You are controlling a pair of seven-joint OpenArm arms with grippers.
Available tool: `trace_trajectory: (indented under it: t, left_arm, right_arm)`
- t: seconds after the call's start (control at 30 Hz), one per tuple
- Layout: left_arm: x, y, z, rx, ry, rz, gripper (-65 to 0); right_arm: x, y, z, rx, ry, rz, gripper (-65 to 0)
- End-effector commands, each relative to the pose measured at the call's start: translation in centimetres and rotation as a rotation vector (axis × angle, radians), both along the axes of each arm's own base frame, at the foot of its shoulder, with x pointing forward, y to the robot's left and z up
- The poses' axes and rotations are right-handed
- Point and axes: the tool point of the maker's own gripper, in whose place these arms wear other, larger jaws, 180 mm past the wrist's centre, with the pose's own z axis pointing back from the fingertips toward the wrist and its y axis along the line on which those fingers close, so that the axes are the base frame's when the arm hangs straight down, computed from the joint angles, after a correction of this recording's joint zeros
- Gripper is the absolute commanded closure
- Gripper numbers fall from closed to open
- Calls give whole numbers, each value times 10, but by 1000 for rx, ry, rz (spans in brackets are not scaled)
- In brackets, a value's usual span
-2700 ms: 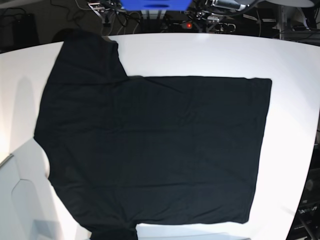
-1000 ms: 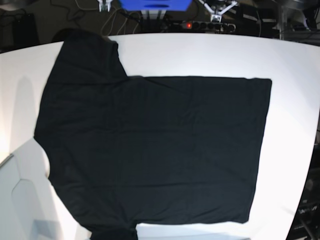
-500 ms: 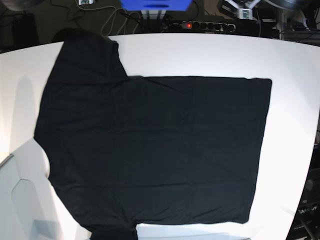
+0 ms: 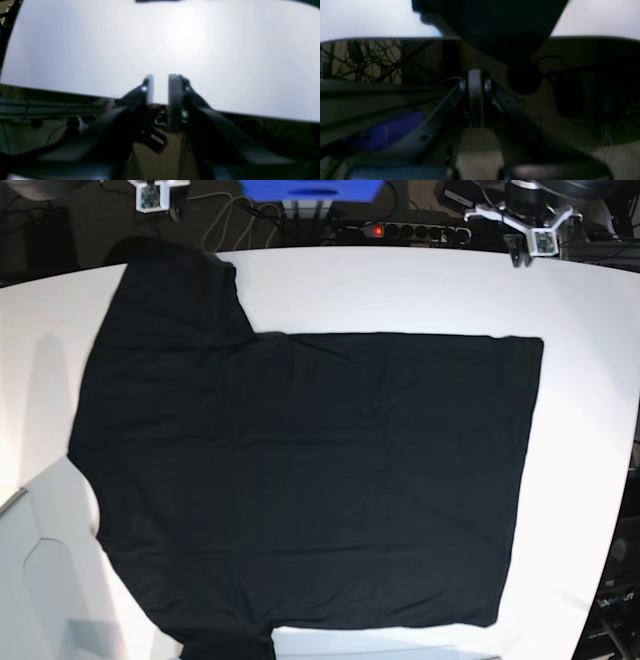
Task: Fold the T-shirt properly
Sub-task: 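Lower the left gripper onto the shirt hem corner and pinch it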
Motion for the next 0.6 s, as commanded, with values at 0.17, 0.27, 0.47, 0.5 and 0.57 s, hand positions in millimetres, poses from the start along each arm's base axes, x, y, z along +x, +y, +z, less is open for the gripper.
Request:
trace_trajectory:
  t: [0.17,0.27,0.47,0.5,0.57]
  left_arm:
    - [32,18,23,39,-123,28,-373]
    - [46,33,34,-2,-199,99,-400]
    - [76,51,37,-68,-271,193,-401]
    - [84,53,37,-73,-275,202,-401]
    - [94,58,27,-100,-253,229,-402]
  right_arm:
    - [14,-9,10,-24,-58,-11,-25]
    - [20,-12,11,-33,-75,-14,-119]
    - [28,-13,13,-33,-98,-12,-281]
    - [28,-12,12,-32,-98,-12,-291]
    - [29,-13,13,-33,-100,-12,-293]
